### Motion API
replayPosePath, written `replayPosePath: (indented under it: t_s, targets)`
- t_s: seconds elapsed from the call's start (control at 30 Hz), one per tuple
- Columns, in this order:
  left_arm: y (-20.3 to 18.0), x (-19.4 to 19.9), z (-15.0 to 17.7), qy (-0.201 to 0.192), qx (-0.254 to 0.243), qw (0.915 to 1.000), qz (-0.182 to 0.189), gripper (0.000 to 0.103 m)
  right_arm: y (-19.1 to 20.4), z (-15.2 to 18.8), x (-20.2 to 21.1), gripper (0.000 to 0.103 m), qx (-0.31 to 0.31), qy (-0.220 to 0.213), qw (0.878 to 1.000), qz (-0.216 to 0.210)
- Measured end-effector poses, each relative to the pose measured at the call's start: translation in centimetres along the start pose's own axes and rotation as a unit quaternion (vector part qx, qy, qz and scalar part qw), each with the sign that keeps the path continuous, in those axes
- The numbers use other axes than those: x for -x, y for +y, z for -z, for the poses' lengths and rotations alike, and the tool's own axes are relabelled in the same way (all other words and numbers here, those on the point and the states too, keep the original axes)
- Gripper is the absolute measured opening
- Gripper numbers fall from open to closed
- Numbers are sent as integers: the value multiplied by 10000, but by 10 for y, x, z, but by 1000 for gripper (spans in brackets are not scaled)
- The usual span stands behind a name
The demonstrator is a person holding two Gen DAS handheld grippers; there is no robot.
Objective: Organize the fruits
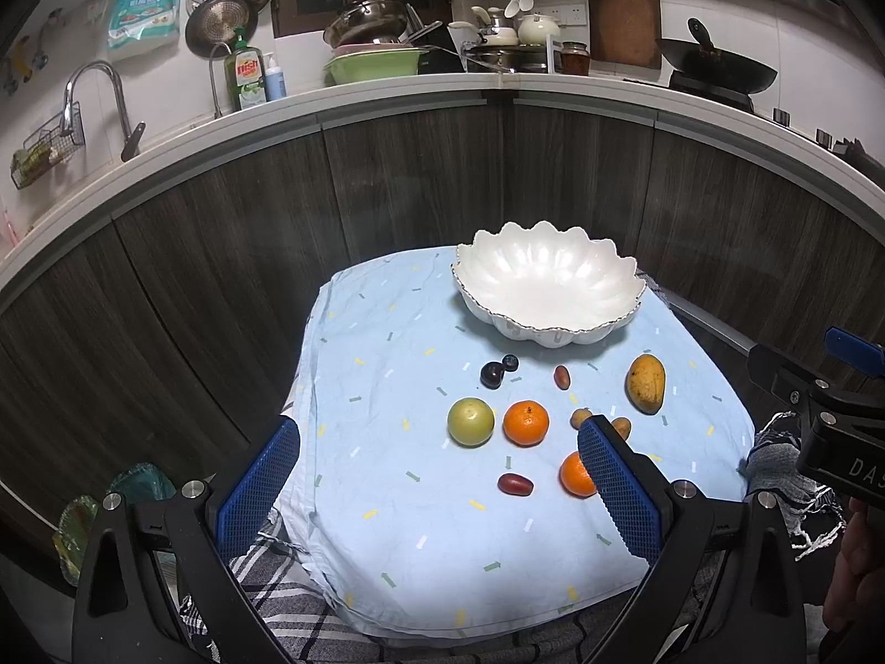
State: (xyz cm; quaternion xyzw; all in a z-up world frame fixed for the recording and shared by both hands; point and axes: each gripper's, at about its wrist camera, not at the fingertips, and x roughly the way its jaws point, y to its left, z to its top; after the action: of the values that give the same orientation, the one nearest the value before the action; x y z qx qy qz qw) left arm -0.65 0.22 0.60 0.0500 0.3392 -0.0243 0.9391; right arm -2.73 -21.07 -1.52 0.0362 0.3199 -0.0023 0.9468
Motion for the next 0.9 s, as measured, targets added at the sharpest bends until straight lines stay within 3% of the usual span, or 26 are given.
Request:
replayPosePath:
  t_s: [0.9]
  targets:
    - [-2,0,2,16,6,10000,10,102,0,1,2,103,-8,-32,10000,-4]
